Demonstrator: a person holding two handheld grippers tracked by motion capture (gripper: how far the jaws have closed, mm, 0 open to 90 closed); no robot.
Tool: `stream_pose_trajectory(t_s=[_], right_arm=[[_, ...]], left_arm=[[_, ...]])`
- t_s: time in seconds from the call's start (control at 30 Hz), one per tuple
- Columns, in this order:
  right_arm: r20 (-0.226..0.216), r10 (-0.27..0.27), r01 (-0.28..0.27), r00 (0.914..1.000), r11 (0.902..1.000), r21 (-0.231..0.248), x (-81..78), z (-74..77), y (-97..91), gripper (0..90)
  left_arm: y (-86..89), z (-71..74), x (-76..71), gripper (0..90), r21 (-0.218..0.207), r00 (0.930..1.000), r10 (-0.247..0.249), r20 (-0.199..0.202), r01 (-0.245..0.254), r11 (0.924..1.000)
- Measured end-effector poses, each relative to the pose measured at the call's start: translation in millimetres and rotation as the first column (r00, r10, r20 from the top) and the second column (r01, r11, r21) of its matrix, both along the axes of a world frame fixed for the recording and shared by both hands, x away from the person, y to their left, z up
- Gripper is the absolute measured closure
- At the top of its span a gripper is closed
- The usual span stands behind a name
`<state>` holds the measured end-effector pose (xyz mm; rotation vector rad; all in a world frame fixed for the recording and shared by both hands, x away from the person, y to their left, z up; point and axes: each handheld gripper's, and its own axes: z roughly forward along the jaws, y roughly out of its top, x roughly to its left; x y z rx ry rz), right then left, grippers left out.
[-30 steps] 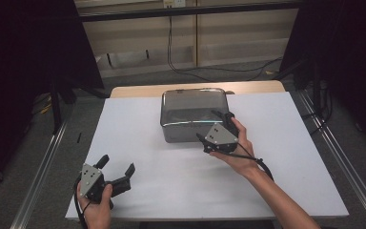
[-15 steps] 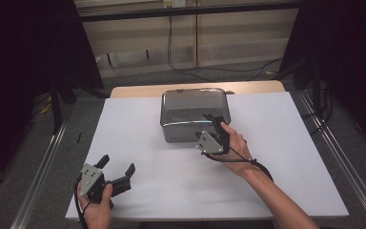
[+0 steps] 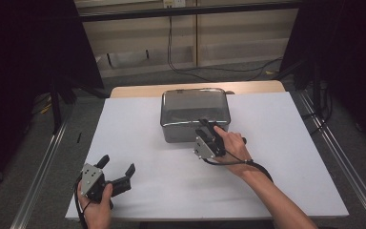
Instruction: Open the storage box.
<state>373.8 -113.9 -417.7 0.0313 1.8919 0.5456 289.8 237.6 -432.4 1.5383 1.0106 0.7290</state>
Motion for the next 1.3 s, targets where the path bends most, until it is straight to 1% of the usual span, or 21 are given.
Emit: stream_pose_trajectory(t_s=[0.07,0.17,0.33,0.43,0.5,0.53,0.6,0.77,0.9,1.1,1.23,1.3], right_arm=[[0.012,0.001,0.0,0.9999,0.9996,-0.028,-0.6,-1.8,1.1,61.0],[0.019,0.001,0.0,0.9998,0.9986,-0.054,-0.8,-3.6,2.5,65.2],[0.022,0.002,0.0,0.9998,0.9983,-0.058,0.0,-5.0,3.5,69.0],[0.038,0.014,-0.011,0.9992,0.9963,-0.085,-0.7,-5.6,4.7,71.7],[0.047,0.014,-0.009,0.9988,0.9956,-0.094,-1.2,-5.7,5.6,73.4],[0.051,0.019,-0.014,0.9985,0.9942,-0.107,-1.3,-5.2,6.5,74.6],[0.053,0.018,-0.013,0.9984,0.9939,-0.11,-1.5,-5.3,6.8,74.9],[0.07,0.019,-0.009,0.9974,0.9902,-0.139,-2.6,-6.1,8.4,76.4],[0.085,0.021,-0.007,0.9961,0.9884,-0.152,-3.4,-7.1,9.6,77.2],[0.091,0.017,-0.005,0.9957,0.9903,-0.139,-3.7,-5.6,9.1,77.9],[0.097,0.022,-0.007,0.995,0.9893,-0.146,-3.7,-5.0,8.9,78.1],[0.102,0.024,-0.009,0.9945,0.9898,-0.142,-3.5,-4.2,9.2,78.2]], left_arm=[[0.2,0.0,-0.1,2.7,-0.001,1.0,0.001,0.0,-0.001,1.0],[0.0,0.0,0.1,2.7,0.0,1.0,0.0,0.0,0.0,1.0],[-0.1,-0.1,0.2,2.7,0.003,1.0,0.001,0.001,-0.001,1.0],[-0.1,-0.1,0.3,2.7,0.001,1.0,0.0,-0.001,0.0,1.0],[-0.4,-0.1,0.3,2.7,-0.002,1.0,-0.002,-0.001,0.002,1.0],[-0.5,0.1,0.1,2.7,-0.001,1.0,-0.002,-0.001,0.002,1.0],[-0.3,0.2,0.1,2.7,0.004,1.0,-0.002,0.001,0.002,1.0],[-0.2,0.2,0.2,2.7,0.004,1.0,-0.002,0.001,0.002,1.0],[-0.2,0.4,0.1,2.7,0.01,1.0,-0.005,0.002,0.005,0.9999],[-0.1,0.1,0.5,2.7,0.006,1.0,-0.003,0.001,0.003,1.0],[-0.1,0.4,0.2,2.7,0.009,1.0,-0.005,0.002,0.005,0.9999],[-0.1,0.4,0.2,2.7,0.004,1.0,-0.003,0.003,0.003,1.0]])
